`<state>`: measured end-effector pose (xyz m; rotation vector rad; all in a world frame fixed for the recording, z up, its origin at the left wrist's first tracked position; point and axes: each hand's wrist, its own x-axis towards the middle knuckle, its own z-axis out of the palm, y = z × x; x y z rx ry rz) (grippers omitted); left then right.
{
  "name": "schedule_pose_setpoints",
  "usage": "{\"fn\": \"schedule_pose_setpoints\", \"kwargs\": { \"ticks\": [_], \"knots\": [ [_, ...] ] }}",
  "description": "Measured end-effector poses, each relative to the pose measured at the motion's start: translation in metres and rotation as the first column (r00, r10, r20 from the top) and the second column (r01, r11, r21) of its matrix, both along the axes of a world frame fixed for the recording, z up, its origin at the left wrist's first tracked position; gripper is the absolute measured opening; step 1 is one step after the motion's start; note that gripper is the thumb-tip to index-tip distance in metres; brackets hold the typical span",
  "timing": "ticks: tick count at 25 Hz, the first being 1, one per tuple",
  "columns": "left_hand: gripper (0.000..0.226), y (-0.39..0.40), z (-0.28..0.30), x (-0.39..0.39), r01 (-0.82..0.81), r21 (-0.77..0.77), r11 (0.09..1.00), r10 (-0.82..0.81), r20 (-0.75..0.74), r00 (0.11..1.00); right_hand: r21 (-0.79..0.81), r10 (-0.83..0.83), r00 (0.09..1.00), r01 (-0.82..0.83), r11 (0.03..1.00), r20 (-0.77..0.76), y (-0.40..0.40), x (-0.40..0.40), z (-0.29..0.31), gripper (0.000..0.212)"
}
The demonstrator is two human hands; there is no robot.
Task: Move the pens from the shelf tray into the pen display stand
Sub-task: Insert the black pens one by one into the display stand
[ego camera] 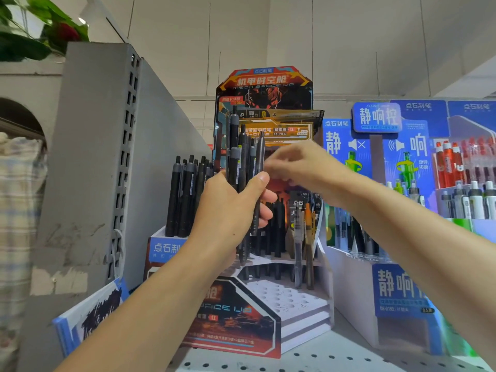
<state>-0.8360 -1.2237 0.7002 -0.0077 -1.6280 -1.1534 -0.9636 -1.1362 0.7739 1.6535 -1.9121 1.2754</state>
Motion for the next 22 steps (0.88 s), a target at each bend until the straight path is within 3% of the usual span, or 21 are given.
{"fn": "schedule_pose_setpoints", "kwargs": {
  "ticks": [2,3,5,8,11,15,18,22],
  "knots": [
    [0.022,0.000,-0.001,0.000,0.031,0.007,0.999,-0.031,0.000,1.000,-0.034,0.378,0.886,-0.383,0.923,0.268,0.009,0.005,0.003,0.022],
    [0.022,0.001,0.000,0.000,0.038,0.007,0.999,-0.038,0.001,0.999,-0.024,0.459,0.825,-0.479,0.878,0.329,0.012,0.006,0.003,0.021],
    [0.023,0.002,0.000,-0.001,0.021,-0.006,1.000,-0.021,0.014,1.000,-0.002,0.471,0.803,-0.505,0.863,0.366,0.015,0.006,0.003,0.016],
    [0.024,0.003,0.001,-0.001,-0.027,-0.004,1.000,0.027,-0.002,1.000,-0.129,0.444,0.796,-0.431,0.893,0.412,0.017,0.004,0.008,0.011],
    [0.035,0.002,0.000,0.003,-0.129,-0.053,0.990,0.128,-0.019,0.992,-0.272,0.276,0.895,-0.185,0.944,0.351,0.019,-0.002,0.016,0.024],
    [0.040,0.003,-0.001,0.009,-0.125,-0.059,0.990,0.122,-0.049,0.991,-0.230,0.103,0.972,-0.053,0.972,0.210,0.010,-0.007,0.007,0.045],
    [0.057,0.005,0.000,0.011,-0.102,-0.040,0.994,0.101,-0.045,0.994,-0.153,0.016,0.998,-0.008,0.988,0.053,0.000,-0.004,-0.005,0.039],
    [0.044,0.004,0.001,0.013,-0.099,-0.061,0.993,0.096,-0.054,0.994,-0.129,-0.130,0.971,0.106,0.986,-0.198,-0.012,-0.004,-0.016,0.032]
  ]
}}
